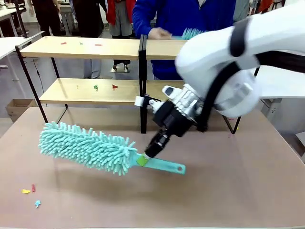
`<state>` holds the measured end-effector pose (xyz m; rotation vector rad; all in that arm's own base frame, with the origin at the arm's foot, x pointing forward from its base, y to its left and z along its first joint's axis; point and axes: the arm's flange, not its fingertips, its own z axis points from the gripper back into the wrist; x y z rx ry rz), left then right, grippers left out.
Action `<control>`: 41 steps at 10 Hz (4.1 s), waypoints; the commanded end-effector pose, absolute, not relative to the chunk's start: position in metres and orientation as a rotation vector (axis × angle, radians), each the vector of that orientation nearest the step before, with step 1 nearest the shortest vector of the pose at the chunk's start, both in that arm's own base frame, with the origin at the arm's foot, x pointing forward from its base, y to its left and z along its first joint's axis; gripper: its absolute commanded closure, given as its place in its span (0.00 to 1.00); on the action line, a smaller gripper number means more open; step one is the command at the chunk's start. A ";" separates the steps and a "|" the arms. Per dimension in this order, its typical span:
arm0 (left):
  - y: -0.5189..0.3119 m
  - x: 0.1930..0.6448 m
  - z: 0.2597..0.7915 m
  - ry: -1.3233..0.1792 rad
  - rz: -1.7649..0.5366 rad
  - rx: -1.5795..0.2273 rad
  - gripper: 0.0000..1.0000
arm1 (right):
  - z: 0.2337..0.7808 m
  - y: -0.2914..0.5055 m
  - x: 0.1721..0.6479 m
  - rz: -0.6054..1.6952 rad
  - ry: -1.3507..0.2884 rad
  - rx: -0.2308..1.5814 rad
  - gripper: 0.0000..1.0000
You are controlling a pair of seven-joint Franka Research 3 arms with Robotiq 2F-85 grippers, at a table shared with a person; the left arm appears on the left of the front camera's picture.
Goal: Clean the shelves.
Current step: Clean a randomly selected level of the Shelf with the Duster, then clean another randomly selected level of the Shelf with the Duster.
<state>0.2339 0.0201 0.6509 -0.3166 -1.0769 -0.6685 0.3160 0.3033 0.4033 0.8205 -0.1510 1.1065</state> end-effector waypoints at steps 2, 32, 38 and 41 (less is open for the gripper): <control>0.020 0.235 0.650 -1.076 -0.670 -0.321 0.00 | 0.421 0.254 0.230 0.833 -0.265 0.792 0.88; 0.020 0.235 0.650 -1.076 -0.670 -0.321 0.00 | 0.668 -0.131 0.157 0.711 -1.015 0.824 0.88; 0.020 0.235 0.650 -1.076 -0.670 -0.321 0.00 | 0.615 -0.045 0.235 0.825 -0.704 0.741 0.88; 0.020 0.235 0.650 -1.076 -0.670 -0.321 0.00 | 0.573 -0.037 0.272 0.711 -0.547 0.663 0.88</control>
